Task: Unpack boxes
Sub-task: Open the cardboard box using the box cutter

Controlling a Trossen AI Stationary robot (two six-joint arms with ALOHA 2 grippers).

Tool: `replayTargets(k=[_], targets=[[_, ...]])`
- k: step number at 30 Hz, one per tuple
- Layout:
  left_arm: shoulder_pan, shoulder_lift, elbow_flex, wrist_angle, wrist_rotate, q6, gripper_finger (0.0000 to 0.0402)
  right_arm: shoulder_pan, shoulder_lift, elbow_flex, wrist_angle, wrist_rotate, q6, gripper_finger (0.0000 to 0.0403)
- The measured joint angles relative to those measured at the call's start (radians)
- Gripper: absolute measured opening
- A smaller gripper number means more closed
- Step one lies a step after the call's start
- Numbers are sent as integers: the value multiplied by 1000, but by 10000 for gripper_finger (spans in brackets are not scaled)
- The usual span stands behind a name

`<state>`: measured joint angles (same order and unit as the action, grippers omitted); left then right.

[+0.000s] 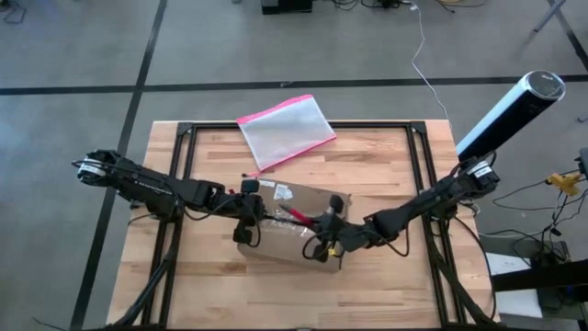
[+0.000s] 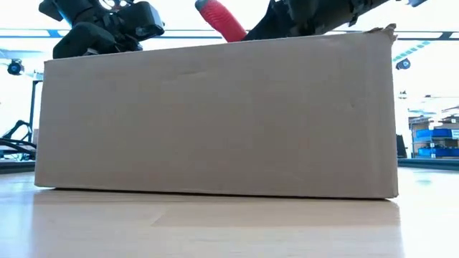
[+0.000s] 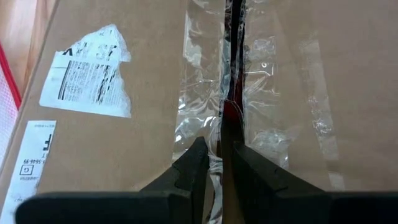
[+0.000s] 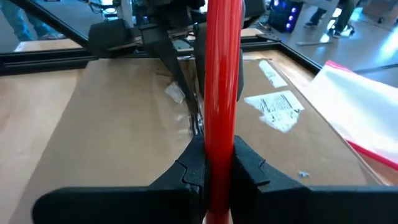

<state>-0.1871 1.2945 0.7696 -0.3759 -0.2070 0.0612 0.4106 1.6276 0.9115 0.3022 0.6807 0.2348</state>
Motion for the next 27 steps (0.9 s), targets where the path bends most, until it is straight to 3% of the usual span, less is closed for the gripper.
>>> replayTargets(k=[5,12,20,27], targets=[[0,0,0,-1,1,0,63,27,-48,1,-89,5,19,19],[0,0,0,-2,1,0,63,37,-66,1,-295,24,169,19],[0,0,0,-2,8,1,63,17,-14,-2,-234,-2,165,19],[0,0,0,-8,15,4,63,-37,56,-6,-18,-44,41,19]])
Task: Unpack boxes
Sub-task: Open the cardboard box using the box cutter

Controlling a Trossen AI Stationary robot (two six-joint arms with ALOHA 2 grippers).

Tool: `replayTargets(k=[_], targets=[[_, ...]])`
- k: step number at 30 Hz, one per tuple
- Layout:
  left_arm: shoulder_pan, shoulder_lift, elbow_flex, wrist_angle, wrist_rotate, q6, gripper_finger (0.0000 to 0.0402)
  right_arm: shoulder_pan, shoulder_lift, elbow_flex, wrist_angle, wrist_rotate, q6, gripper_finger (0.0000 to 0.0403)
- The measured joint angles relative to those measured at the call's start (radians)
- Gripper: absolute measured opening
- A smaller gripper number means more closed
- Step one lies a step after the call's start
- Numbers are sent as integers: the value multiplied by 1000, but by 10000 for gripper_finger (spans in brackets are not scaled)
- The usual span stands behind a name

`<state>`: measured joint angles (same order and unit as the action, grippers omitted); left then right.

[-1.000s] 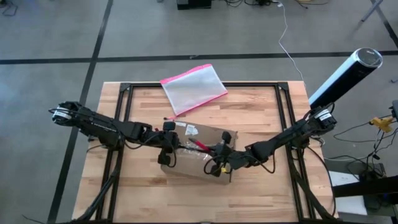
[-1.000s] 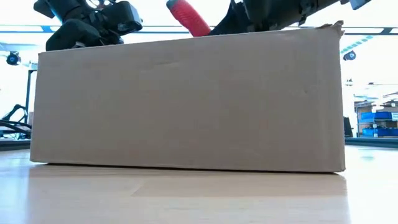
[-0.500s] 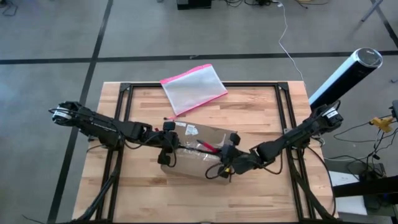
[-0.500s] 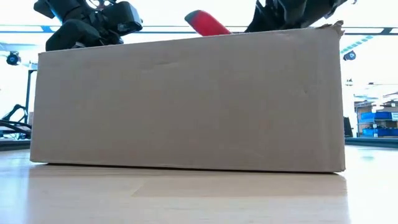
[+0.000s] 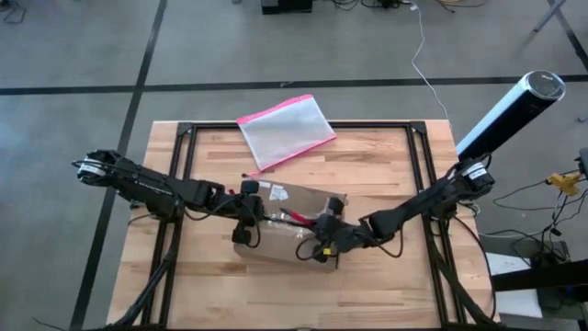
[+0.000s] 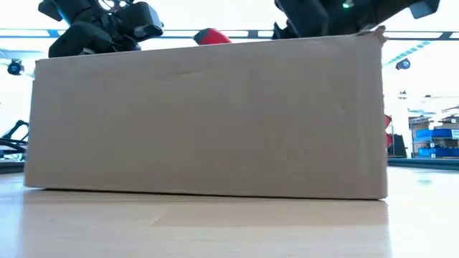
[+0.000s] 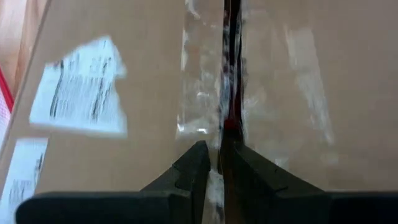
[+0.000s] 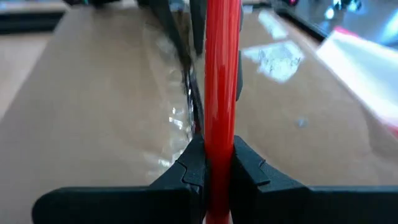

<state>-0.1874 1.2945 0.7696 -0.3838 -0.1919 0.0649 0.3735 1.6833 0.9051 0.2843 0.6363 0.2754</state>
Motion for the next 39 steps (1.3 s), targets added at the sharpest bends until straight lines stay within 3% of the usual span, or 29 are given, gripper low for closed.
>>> replayTargets(k=[9,14,25,39], targets=[[-2,0,0,9,2,-9,63,-54,14,0,239,-65,-144,19],[-2,0,0,9,2,-14,63,-53,4,0,269,-70,-182,19],[-3,0,0,8,3,-15,63,-41,-1,0,67,-88,-37,19],[-3,0,0,17,3,-15,63,67,-72,1,-232,-83,183,19]])
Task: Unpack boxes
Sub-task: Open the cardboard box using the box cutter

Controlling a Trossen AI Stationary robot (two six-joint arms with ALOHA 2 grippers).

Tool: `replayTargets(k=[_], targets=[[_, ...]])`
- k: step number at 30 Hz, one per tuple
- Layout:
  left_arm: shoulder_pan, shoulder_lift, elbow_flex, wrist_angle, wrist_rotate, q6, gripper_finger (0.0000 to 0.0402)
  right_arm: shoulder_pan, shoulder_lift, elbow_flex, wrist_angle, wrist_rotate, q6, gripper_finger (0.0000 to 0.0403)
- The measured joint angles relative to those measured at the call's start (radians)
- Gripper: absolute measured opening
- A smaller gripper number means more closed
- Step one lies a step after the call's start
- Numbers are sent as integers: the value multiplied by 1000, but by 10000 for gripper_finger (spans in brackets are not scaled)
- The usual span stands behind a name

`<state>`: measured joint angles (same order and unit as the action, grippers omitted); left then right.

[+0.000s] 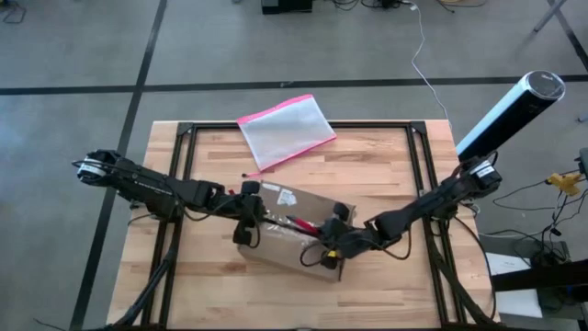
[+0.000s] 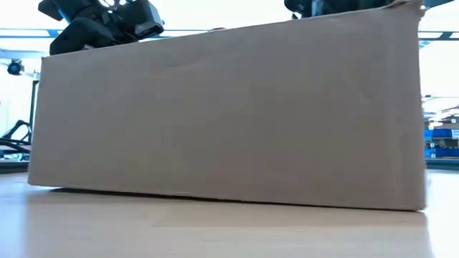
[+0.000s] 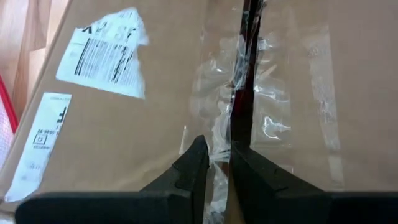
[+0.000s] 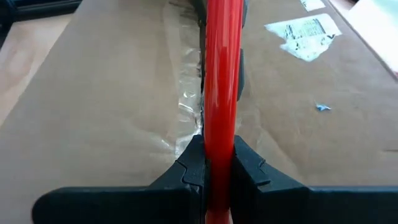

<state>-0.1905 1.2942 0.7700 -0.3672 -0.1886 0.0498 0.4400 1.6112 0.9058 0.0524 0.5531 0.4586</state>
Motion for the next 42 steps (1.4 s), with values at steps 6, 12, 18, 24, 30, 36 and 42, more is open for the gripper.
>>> replayTargets(k=[6,12,18,24,30,36,42], targets=[[-7,0,0,82,50,50,63,3,-15,0,2,8,-6,19],[-30,7,0,119,50,157,78,3,-13,0,5,13,-6,19],[-47,64,3,193,0,223,137,3,-13,0,9,15,-7,19],[-44,105,7,274,-144,245,211,2,-13,0,12,15,-6,19],[-42,108,5,296,-158,264,251,2,-13,0,16,15,-6,19],[-49,92,2,290,-156,263,242,2,-13,-1,30,16,-8,19],[-99,50,46,218,-151,272,224,3,-14,-1,34,24,-31,19]])
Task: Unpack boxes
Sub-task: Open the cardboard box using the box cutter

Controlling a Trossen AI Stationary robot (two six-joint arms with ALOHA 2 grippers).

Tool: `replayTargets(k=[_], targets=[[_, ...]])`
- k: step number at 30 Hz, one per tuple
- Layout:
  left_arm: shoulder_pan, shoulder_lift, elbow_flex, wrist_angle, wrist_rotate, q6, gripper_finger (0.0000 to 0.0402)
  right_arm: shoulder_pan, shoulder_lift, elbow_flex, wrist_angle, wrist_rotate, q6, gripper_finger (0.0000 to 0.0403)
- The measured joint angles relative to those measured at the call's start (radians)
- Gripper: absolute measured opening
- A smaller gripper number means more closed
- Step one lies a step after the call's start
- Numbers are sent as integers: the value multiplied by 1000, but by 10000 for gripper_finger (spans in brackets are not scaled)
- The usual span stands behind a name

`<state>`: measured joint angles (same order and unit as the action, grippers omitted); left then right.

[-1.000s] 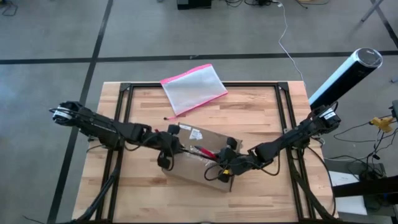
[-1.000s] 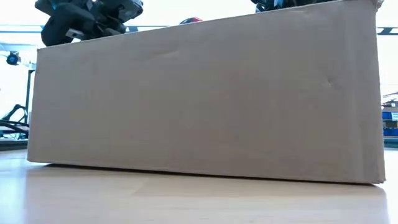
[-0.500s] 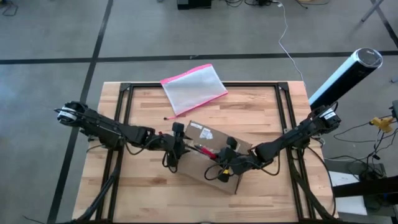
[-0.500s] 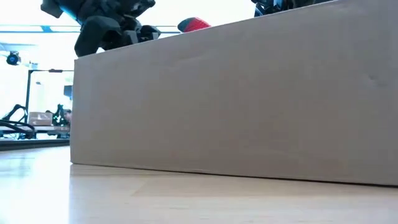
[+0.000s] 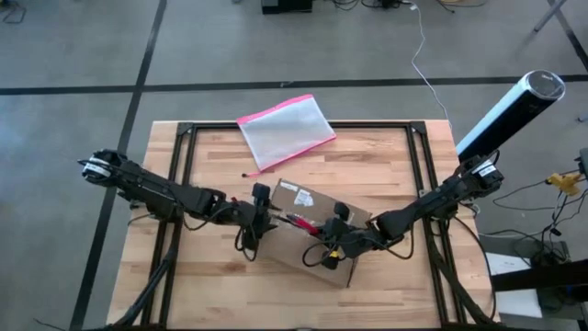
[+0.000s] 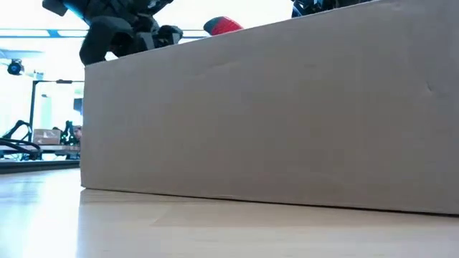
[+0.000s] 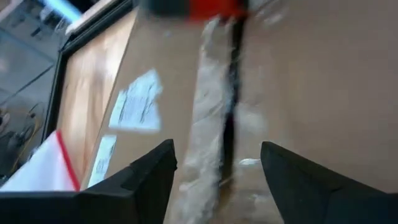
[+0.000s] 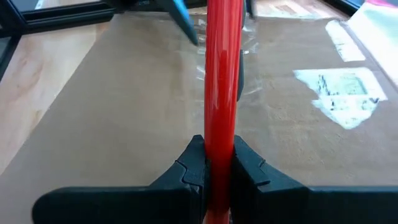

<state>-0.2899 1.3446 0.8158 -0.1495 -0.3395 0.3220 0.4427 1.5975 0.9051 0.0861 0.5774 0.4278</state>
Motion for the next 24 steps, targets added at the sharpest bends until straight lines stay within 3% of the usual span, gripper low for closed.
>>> replayTargets(k=[7,17,24], targets=[[-96,45,62,-11,106,-47,222,0,-3,8,-1,1,-10,19],[-143,189,119,-4,144,-167,235,0,-3,10,1,-1,-9,19],[-174,174,214,-109,180,-155,227,0,-3,10,0,-2,-10,19]])
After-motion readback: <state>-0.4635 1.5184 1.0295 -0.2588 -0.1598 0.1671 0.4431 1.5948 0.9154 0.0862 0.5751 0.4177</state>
